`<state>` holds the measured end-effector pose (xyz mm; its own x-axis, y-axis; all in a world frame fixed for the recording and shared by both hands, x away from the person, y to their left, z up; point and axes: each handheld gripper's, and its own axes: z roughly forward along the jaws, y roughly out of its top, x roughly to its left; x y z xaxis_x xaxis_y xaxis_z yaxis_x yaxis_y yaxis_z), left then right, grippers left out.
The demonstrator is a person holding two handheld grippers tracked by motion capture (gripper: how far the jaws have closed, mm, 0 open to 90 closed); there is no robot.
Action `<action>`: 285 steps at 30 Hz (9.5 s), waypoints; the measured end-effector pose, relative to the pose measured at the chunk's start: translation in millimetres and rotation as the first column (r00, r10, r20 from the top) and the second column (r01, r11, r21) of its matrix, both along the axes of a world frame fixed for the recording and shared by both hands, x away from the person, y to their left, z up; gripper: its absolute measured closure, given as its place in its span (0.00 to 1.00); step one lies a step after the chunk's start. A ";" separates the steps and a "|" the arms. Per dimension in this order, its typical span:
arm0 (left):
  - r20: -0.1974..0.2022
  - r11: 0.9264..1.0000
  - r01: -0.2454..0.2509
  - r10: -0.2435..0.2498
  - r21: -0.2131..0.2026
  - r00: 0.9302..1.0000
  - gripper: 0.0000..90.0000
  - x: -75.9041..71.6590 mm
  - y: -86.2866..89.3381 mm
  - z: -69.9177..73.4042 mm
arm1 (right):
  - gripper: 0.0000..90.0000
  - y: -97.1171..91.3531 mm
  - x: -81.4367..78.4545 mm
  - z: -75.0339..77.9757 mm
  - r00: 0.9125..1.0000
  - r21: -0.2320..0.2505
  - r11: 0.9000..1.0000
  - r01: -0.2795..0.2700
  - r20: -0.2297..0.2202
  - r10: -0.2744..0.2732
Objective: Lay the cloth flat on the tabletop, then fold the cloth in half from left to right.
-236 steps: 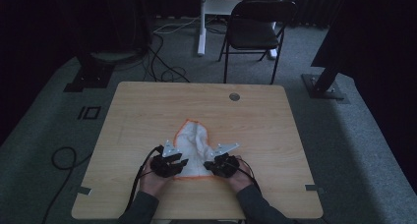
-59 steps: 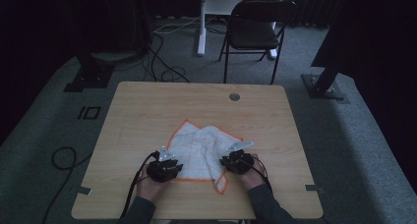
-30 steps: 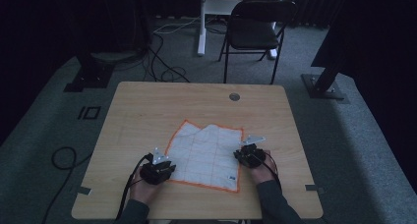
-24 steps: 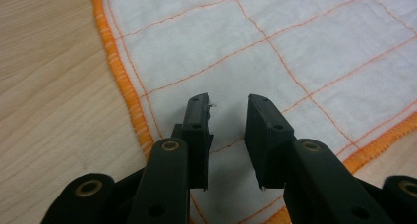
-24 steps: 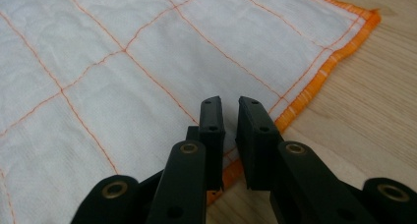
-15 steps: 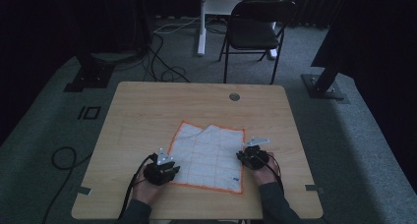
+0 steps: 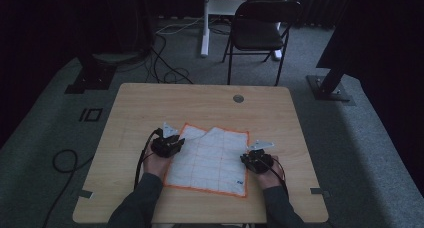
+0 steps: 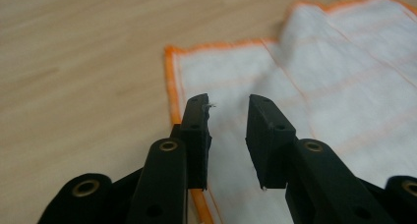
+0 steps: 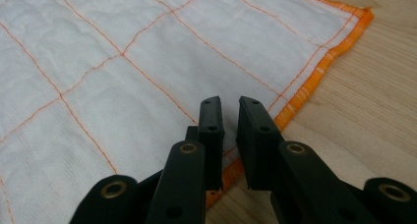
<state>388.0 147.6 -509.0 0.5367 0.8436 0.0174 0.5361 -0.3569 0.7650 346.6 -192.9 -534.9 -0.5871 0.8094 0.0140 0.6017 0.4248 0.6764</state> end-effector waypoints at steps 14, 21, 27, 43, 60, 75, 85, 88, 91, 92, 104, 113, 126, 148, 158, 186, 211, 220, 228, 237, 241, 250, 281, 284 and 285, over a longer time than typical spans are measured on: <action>-0.074 0.997 -0.047 0.051 0.056 0.996 0.83 39.9 -6.4 -27.1 | 0.90 0.0 0.7 -0.8 1.000 -0.008 1.000 -0.016 0.016 0.016; -0.070 0.994 -0.103 0.104 0.022 0.992 0.85 36.8 11.7 -29.1 | 0.89 2.7 4.0 -0.8 0.999 -0.029 0.999 -0.023 0.034 0.024; -0.070 0.990 -0.142 0.141 -0.005 0.988 0.86 28.9 23.2 -30.4 | 0.89 7.2 13.2 -1.7 0.998 -0.034 0.999 -0.030 0.051 0.032; -0.047 0.990 -0.130 0.128 -0.054 0.991 0.67 -21.7 32.6 -13.3 | 0.75 7.5 18.2 -2.4 0.997 -0.045 0.999 -0.003 0.071 0.007; -0.092 0.988 -0.116 0.107 -0.102 0.990 0.64 -45.9 46.3 -26.1 | 0.68 4.6 14.1 -2.3 0.998 -0.030 0.999 0.014 0.061 -0.012; -0.087 0.988 -0.123 0.115 -0.098 0.990 0.61 -42.9 37.9 -34.7 | 0.67 3.3 13.5 -3.0 0.998 -0.018 1.000 0.017 0.057 -0.016; -0.110 0.990 -0.114 0.105 -0.078 0.988 0.95 -42.0 25.5 -32.9 | 0.66 3.5 12.3 -3.2 0.998 -0.017 1.000 0.018 0.060 -0.017; -0.119 0.989 -0.119 0.108 -0.087 0.987 0.97 -42.1 26.8 -32.7 | 0.66 2.7 12.3 -3.2 0.998 -0.016 1.000 0.015 0.059 -0.014; -0.129 0.987 -0.129 0.116 -0.100 0.985 0.98 -43.4 32.3 -32.6 | 0.65 2.0 11.8 -2.8 0.998 -0.012 1.000 0.014 0.058 -0.013; -0.129 0.986 -0.131 0.117 -0.101 0.985 0.98 -44.4 34.2 -32.6 | 0.65 1.8 11.4 -2.5 0.998 -0.010 1.000 0.013 0.058 -0.013; -0.115 0.983 -0.177 0.172 -0.037 0.978 0.98 -48.8 56.6 -29.4 | 0.65 0.7 10.2 -0.5 0.998 -0.006 1.000 0.014 0.068 -0.014; -0.100 0.984 -0.154 0.144 -0.095 0.985 0.98 -51.6 62.1 -21.9 | 0.65 0.4 10.4 -0.9 0.998 -0.007 1.000 0.016 0.065 -0.016; -0.041 0.987 0.023 -0.030 -0.161 0.999 0.98 -48.9 32.1 6.3 | 0.64 2.3 10.5 -2.4 0.998 -0.010 1.000 0.011 0.059 -0.011; -0.019 0.957 0.238 -0.244 -0.165 0.970 0.98 -35.6 -46.7 26.9 | 0.64 1.5 10.1 -1.8 0.998 -0.004 1.000 0.017 0.059 -0.016; -0.021 0.946 0.280 -0.287 -0.163 0.958 0.98 -28.9 -73.6 26.4 | 0.64 0.3 10.2 -2.1 0.998 0.001 1.000 0.021 0.057 -0.021; -0.029 0.919 0.338 -0.350 -0.205 0.936 0.83 -24.9 -116.5 22.7 | 0.63 -1.1 12.8 2.5 0.996 0.014 0.999 0.039 0.074 -0.040; -0.050 0.960 0.246 -0.254 -0.133 0.966 0.75 -46.0 -56.1 -3.5 | 0.68 29.6 76.6 3.1 0.992 0.069 0.993 0.095 0.073 -0.100; -0.071 0.961 0.247 -0.257 -0.127 0.964 0.75 -45.3 -57.5 -10.2 | 0.71 37.8 105.2 -1.6 0.997 0.038 0.997 0.069 0.030 -0.070; -0.078 0.958 0.258 -0.268 -0.124 0.960 0.75 -45.9 -62.7 -12.9 | 0.96 42.8 107.0 6.1 1.000 0.032 0.999 -0.002 0.026 0.002; -0.078 0.948 0.295 -0.305 -0.116 0.949 0.74 -50.9 -73.2 -12.6 | 0.86 45.5 115.8 20.6 0.991 0.045 0.997 0.068 0.111 -0.073; -0.068 0.938 0.330 -0.338 -0.109 0.939 0.73 -56.6 -80.2 -10.2 | 0.81 43.6 113.7 17.3 0.992 0.043 0.996 0.081 0.089 -0.085; -0.059 0.950 0.293 -0.301 -0.111 0.952 0.72 -53.2 -73.8 -11.7 | 0.72 29.5 85.6 14.1 0.997 0.095 0.994 0.054 0.048 -0.059; -0.023 0.988 0.103 -0.106 -0.114 0.994 0.70 -3.5 -32.8 -3.9 | 0.60 13.4 32.4 2.2 0.999 0.043 0.999 0.024 0.046 -0.025; -0.030 0.988 0.089 -0.093 -0.123 0.995 0.69 2.7 -32.2 -4.0 | 0.60 12.1 36.4 3.9 0.998 0.061 0.997 0.041 0.053 -0.044; -0.031 0.989 0.088 -0.092 -0.123 0.995 0.69 4.6 -32.2 -3.7 | 0.60 11.8 37.7 4.9 0.997 0.071 0.996 0.047 0.057 -0.051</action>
